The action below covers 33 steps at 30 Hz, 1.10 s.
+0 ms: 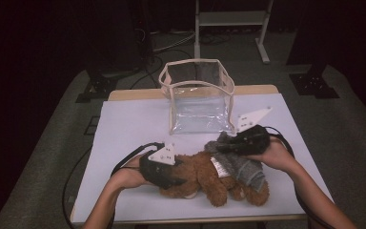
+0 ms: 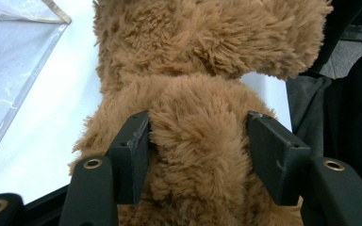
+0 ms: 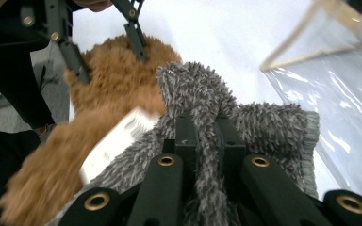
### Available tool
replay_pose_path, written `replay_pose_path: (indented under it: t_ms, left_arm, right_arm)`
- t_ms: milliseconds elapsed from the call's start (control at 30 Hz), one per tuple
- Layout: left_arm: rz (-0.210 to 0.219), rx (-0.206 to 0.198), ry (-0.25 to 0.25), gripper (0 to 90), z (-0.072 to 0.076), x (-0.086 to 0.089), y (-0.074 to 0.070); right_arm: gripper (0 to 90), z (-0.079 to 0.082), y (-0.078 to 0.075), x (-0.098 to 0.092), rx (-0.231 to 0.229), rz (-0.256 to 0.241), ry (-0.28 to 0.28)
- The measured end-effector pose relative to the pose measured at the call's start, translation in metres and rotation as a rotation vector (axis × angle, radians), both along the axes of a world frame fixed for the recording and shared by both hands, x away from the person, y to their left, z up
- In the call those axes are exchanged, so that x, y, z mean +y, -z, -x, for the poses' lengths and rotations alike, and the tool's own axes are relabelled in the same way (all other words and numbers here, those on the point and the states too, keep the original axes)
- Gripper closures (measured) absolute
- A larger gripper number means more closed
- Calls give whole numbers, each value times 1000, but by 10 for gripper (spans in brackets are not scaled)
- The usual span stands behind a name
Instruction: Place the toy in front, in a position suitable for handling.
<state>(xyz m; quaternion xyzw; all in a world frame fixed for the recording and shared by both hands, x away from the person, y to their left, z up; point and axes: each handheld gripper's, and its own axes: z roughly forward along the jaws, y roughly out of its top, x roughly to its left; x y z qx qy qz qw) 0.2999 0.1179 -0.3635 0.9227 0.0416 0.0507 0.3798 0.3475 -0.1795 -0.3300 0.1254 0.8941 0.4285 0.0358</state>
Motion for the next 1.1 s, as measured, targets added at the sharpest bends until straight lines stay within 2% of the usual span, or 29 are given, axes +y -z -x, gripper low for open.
replay_pose_path:
  t_ms: [133,233,400,500,600,633,667,733,767,800,933,1000,1100]
  left_arm:
    - [5,0,-1,409,1,1,1]
    - [7,-4,2,401,2,2,1]
    - [40,-11,0,362,5,6,-5]
    - [27,-25,-48,309,3,16,-11]
    - [31,10,-79,313,-1,25,-7]
    - [22,31,-78,329,-1,25,-1]
    - [17,43,-70,352,-1,23,5]
    - [37,73,-57,381,-1,17,18]
    - [48,69,-53,386,-1,16,20]
    - [59,65,-58,389,-2,15,21]
    - [44,31,-40,393,-2,7,18]
    - [42,22,-34,392,-4,1,16]
    - [46,14,-25,392,-6,-8,16]
  right_arm:
    - [820,-1,4,28,7,38,-63]
    - [822,3,13,34,12,72,-83]
    - [824,8,22,17,44,44,-66]
    - [824,12,25,6,49,31,-64]
    - [824,16,26,-4,56,13,-52]
    - [825,17,26,-6,63,10,-46]
    - [824,19,26,-9,62,6,-45]
    - [824,22,26,-11,57,12,-47]
    - [824,24,25,-12,55,18,-49]
    - [824,26,24,-13,48,26,-46]
    - [824,30,12,-11,16,55,-42]
    - [824,31,5,-4,-7,64,-49]
    - [823,32,1,14,-21,73,-93]
